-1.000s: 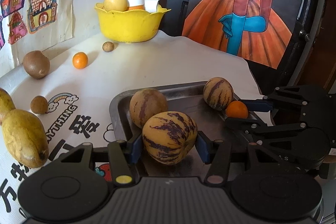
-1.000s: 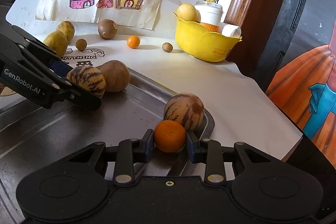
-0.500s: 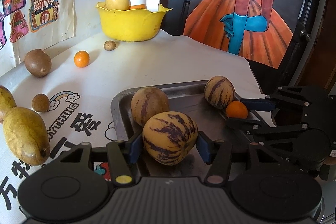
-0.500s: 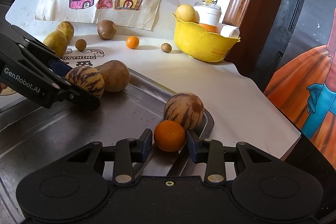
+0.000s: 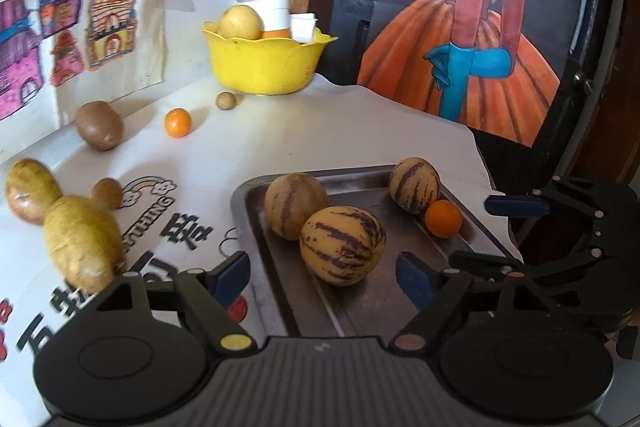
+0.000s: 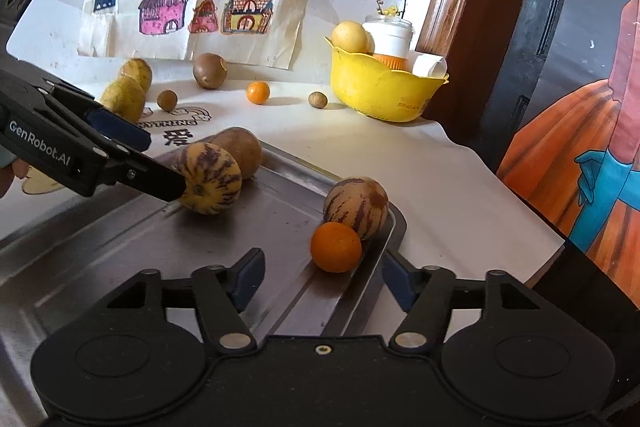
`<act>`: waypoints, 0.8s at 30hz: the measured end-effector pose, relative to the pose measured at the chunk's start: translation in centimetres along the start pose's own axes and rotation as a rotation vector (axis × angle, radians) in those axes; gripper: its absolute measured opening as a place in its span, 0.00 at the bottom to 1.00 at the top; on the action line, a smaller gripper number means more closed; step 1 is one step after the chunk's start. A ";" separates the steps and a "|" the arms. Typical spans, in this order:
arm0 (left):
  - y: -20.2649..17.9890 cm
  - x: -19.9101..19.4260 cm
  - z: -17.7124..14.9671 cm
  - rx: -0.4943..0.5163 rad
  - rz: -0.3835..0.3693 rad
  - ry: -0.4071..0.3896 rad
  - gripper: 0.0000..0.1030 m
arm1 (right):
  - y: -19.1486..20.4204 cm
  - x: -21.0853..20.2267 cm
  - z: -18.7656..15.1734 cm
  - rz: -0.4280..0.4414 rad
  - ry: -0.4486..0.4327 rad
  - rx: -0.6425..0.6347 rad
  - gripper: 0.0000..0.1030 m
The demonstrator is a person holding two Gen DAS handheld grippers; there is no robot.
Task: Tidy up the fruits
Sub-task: 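Carry the orange and pepino onto the metal tray and open both tools, then withdraw both open tools from the tray toward the remaining fruits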
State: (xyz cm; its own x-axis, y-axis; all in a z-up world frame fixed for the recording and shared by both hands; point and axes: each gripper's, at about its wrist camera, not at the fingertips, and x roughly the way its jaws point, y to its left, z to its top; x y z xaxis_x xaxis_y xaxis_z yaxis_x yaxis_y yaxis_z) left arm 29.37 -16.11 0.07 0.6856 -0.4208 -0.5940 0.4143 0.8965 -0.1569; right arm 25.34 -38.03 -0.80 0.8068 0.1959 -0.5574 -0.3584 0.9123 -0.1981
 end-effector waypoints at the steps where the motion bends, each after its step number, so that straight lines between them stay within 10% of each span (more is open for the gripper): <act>1: 0.1 -0.4 -0.1 -0.009 0.005 -0.006 0.85 | 0.1 -0.3 0.0 0.001 -0.002 0.003 0.71; 13: 0.8 -5.7 -2.1 -0.061 0.078 -0.077 1.00 | 2.5 -4.6 -0.1 0.022 -0.013 0.048 0.96; 24: 1.3 -10.6 -6.3 -0.055 0.157 -0.077 1.00 | 5.6 -8.2 -1.1 0.085 0.085 0.155 0.99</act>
State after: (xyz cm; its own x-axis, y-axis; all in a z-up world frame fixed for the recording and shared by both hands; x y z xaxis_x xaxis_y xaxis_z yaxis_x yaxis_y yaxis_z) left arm 18.87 -9.64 1.21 0.7840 -0.2827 -0.5526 0.2671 0.9573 -0.1109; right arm 16.23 -34.92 1.75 0.7316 0.2493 -0.6345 -0.3412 0.9397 -0.0242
